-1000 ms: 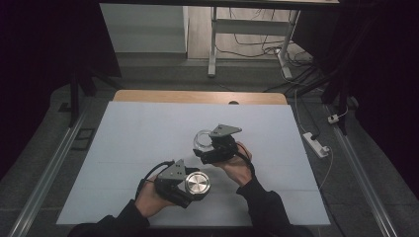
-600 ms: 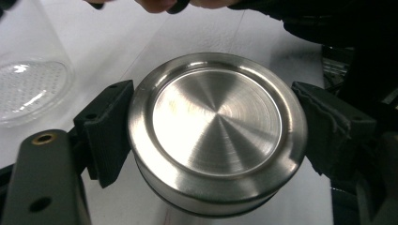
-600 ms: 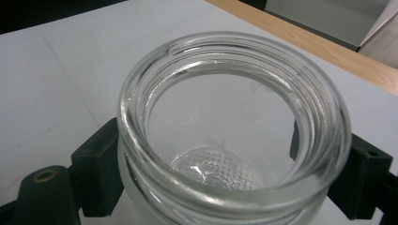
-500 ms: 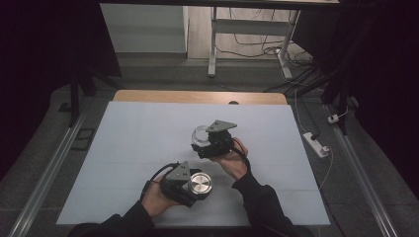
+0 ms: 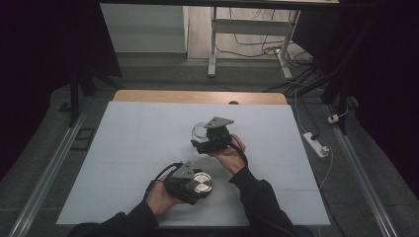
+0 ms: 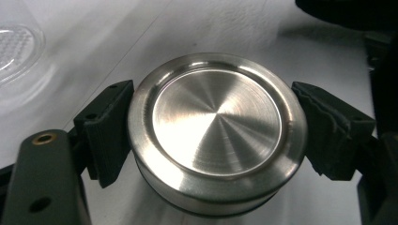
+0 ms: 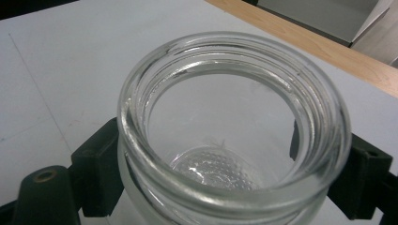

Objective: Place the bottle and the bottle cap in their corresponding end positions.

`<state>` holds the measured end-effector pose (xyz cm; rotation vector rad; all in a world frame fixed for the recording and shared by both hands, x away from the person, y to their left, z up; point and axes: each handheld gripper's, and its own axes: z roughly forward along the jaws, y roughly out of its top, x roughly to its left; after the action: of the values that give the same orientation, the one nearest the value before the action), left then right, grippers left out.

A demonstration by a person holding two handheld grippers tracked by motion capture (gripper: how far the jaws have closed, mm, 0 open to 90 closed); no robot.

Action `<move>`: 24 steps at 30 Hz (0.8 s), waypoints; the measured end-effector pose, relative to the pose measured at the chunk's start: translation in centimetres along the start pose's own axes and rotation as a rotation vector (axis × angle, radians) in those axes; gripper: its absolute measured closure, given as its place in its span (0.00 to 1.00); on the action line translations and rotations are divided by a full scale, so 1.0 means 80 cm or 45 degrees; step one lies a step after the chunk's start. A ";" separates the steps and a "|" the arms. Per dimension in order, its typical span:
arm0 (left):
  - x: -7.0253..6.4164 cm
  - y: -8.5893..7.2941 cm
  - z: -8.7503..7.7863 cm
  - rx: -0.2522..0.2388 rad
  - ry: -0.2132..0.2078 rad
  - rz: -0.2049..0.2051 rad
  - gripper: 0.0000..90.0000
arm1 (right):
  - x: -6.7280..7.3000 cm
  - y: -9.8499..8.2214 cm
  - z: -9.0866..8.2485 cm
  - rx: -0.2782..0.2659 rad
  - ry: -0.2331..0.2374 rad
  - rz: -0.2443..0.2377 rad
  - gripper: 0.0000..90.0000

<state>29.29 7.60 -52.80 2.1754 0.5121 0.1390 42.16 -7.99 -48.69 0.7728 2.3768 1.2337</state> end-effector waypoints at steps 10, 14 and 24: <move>0.004 -0.004 0.013 0.098 0.044 -0.010 0.22 | -0.003 -0.006 0.014 0.026 -0.011 -0.007 0.16; 0.004 -0.005 0.017 0.125 0.051 0.003 0.22 | -0.004 -0.009 0.019 0.036 -0.016 -0.009 0.16; 0.005 -0.005 0.022 0.194 0.064 0.026 0.21 | -0.009 -0.013 0.022 0.040 0.006 0.028 0.16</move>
<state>30.00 6.66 -54.26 2.3310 0.5448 0.1709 43.34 -7.82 -50.46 0.8088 2.4028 1.2110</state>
